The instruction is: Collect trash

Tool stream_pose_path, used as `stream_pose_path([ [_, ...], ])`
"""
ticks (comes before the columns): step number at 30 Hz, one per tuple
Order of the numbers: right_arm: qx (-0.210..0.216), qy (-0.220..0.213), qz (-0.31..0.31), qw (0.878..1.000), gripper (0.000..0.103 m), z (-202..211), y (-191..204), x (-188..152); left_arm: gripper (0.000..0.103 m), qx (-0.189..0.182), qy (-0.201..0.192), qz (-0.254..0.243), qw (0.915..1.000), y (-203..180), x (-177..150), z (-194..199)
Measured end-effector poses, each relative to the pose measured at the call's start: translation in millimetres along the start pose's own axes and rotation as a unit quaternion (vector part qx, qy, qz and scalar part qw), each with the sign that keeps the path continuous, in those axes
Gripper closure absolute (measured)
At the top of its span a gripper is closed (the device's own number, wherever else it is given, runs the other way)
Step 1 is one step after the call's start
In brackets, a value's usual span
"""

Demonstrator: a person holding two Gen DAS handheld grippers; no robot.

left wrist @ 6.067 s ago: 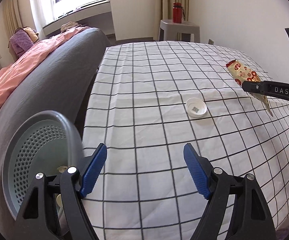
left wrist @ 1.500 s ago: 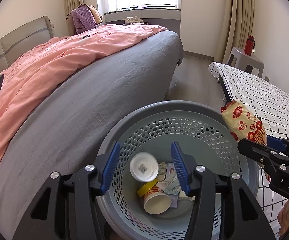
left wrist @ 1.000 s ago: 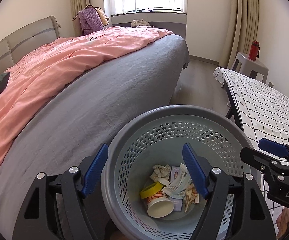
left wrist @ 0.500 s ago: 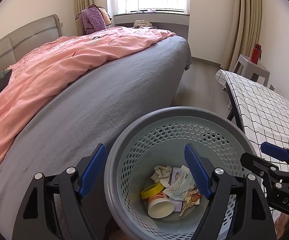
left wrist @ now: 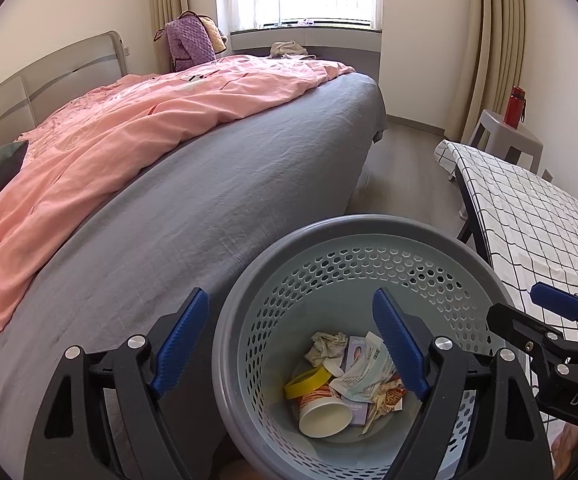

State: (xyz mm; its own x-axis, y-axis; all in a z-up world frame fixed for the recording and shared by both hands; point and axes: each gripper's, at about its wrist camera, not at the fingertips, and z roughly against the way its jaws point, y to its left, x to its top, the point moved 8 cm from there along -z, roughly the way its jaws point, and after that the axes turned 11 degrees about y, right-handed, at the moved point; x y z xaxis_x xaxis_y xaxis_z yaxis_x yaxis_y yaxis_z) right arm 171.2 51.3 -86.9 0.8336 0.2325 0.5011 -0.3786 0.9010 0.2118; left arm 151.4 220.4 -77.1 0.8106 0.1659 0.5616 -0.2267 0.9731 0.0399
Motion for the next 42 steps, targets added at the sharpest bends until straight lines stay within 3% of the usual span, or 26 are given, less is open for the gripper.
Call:
stream_pose_path([
  [5, -0.002, -0.001, 0.000, 1.000, 0.020, 0.6, -0.8, -0.2, 0.021, 0.002, 0.000, 0.001, 1.0000, 0.2, 0.1, 0.2],
  [42, -0.002, -0.002, -0.002, 1.000, 0.020, 1.8, -2.3, 0.9, 0.019, 0.012, 0.002, 0.005, 0.9999, 2.8, -1.2, -0.9],
])
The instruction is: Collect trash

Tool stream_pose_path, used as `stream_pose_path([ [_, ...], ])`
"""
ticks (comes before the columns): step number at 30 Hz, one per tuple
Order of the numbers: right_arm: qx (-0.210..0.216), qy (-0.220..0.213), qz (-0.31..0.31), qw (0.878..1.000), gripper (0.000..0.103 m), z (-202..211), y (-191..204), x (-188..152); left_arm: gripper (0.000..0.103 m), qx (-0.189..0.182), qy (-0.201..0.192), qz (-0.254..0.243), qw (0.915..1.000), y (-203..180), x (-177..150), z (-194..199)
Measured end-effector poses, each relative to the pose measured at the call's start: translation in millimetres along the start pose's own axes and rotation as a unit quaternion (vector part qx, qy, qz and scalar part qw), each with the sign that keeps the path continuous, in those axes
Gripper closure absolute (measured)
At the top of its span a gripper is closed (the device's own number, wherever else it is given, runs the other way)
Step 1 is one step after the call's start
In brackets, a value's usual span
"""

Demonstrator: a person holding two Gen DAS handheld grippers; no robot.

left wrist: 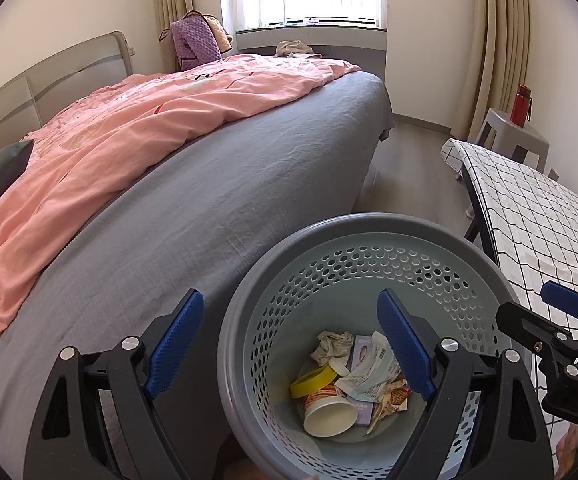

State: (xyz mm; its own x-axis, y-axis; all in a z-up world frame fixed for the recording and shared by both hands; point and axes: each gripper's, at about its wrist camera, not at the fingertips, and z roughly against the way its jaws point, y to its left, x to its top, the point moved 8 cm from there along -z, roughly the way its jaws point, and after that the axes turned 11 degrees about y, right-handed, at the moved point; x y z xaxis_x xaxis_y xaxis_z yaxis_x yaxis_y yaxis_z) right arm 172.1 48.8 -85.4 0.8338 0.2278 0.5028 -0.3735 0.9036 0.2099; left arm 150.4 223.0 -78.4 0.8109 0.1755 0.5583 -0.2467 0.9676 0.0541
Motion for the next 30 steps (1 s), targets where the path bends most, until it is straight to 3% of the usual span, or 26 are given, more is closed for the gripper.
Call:
stream_pose_path([
  [30, 0.000, 0.000, 0.000, 1.000, 0.020, -0.4, 0.8, -0.2, 0.019, 0.000, -0.002, 0.003, 1.0000, -0.8, 0.2, 1.9],
])
